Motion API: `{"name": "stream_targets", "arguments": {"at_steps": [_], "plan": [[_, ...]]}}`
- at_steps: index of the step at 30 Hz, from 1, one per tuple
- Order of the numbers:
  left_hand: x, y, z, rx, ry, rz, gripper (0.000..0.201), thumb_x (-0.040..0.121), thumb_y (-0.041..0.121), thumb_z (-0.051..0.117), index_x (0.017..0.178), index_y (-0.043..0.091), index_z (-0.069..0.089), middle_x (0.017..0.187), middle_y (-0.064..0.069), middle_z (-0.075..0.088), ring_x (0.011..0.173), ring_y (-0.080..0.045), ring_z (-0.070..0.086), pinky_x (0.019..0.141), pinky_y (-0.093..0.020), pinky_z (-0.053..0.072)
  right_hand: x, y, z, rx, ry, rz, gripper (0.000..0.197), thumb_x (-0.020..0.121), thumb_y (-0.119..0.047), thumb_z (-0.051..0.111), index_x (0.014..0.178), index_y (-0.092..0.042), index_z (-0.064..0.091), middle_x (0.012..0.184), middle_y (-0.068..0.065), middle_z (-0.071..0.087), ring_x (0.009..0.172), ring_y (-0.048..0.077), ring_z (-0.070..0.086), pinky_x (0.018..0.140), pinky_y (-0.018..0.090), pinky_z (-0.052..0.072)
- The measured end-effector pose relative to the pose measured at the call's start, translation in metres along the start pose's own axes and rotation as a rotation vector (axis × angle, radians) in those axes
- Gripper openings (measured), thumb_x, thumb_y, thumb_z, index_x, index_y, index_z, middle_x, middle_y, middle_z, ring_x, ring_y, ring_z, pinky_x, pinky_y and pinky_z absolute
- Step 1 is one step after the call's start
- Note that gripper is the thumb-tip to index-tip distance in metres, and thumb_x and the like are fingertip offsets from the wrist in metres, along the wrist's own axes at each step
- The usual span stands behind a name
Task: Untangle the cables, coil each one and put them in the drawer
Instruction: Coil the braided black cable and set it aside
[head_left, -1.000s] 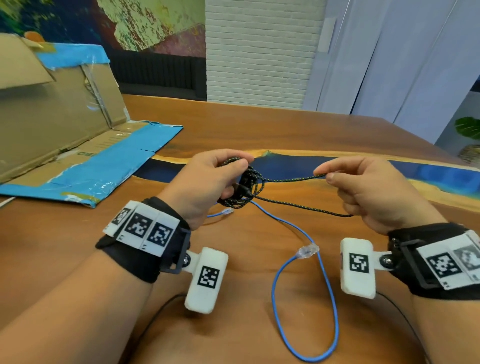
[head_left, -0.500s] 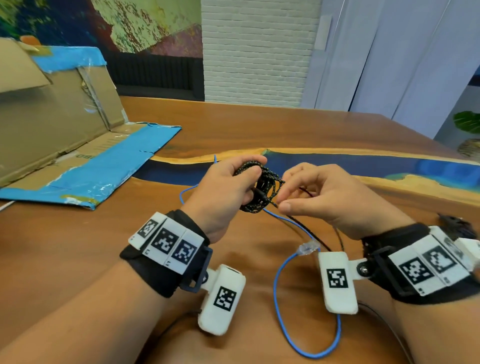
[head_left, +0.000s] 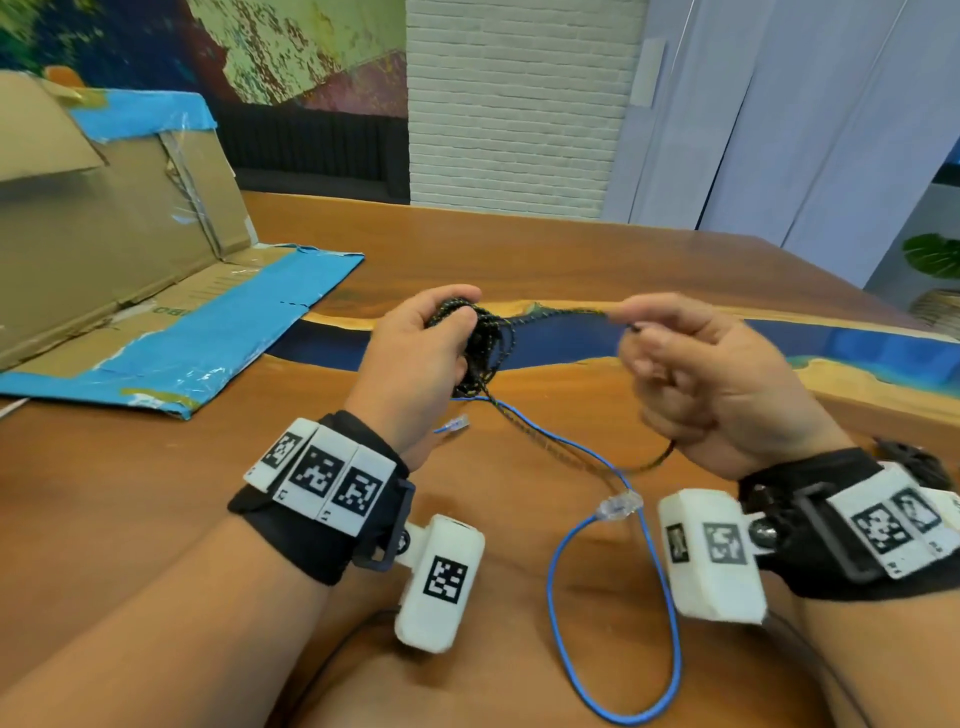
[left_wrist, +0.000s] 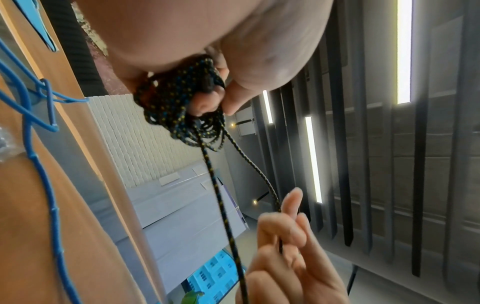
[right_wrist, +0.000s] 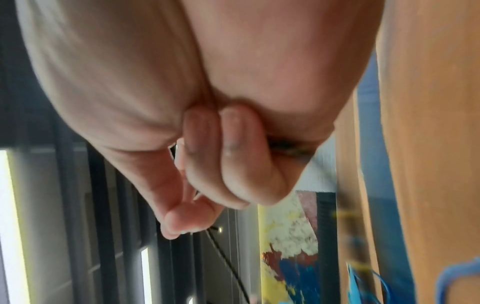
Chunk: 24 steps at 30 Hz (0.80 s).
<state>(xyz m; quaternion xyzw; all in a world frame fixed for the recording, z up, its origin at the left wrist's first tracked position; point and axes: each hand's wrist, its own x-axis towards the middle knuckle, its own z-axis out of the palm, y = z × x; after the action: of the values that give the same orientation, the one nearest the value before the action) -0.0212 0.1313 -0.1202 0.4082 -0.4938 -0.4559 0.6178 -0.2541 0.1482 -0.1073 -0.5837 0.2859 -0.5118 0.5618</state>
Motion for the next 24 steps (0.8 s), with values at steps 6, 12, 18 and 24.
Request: {"name": "stream_targets", "arguments": {"at_steps": [6, 12, 18, 24], "plan": [[0.001, -0.001, 0.000, 0.064, 0.052, 0.030, 0.024, 0.103, 0.011, 0.052, 0.110, 0.023, 0.071, 0.065, 0.007, 0.050, 0.049, -0.004, 0.047, 0.050, -0.015, 0.041, 0.008, 0.001, -0.025, -0.579, 0.312, -0.075, 0.015, 0.095, -0.010, 0.067, 0.088, -0.015, 0.080, 0.059, -0.004, 0.060, 0.047, 0.014, 0.041, 0.043, 0.025, 0.035], [0.001, -0.003, 0.000, 0.087, 0.025, 0.037, 0.025, 0.105, 0.014, 0.050, 0.113, 0.027, 0.070, 0.072, 0.009, 0.055, 0.057, 0.003, 0.055, 0.060, -0.018, 0.048, 0.011, 0.001, -0.024, -0.396, 0.364, 0.026, 0.018, 0.097, -0.016, 0.066, 0.082, -0.008, 0.073, 0.055, 0.001, 0.037, 0.047, 0.015, 0.023, 0.039, 0.022, 0.022], [0.002, -0.001, -0.002, 0.020, -0.050, -0.070, 0.025, 0.106, 0.014, 0.049, 0.110, 0.024, 0.072, 0.060, 0.008, 0.053, 0.070, -0.015, 0.053, 0.063, -0.029, 0.046, 0.006, -0.008, -0.029, -0.897, 0.397, -0.093, 0.010, 0.092, -0.028, 0.074, 0.085, -0.026, 0.080, 0.071, -0.009, 0.074, 0.065, 0.000, 0.062, 0.063, 0.019, 0.045], [-0.001, 0.005, -0.002, -0.055, -0.128, -0.127, 0.025, 0.107, 0.012, 0.047, 0.116, 0.016, 0.070, 0.060, 0.009, 0.055, 0.067, -0.012, 0.056, 0.060, -0.026, 0.048, 0.009, 0.002, -0.022, -1.021, 0.305, -0.005, 0.016, 0.096, -0.026, 0.069, 0.087, -0.034, 0.079, 0.093, -0.016, 0.074, 0.094, -0.006, 0.064, 0.078, 0.019, 0.043]]}}
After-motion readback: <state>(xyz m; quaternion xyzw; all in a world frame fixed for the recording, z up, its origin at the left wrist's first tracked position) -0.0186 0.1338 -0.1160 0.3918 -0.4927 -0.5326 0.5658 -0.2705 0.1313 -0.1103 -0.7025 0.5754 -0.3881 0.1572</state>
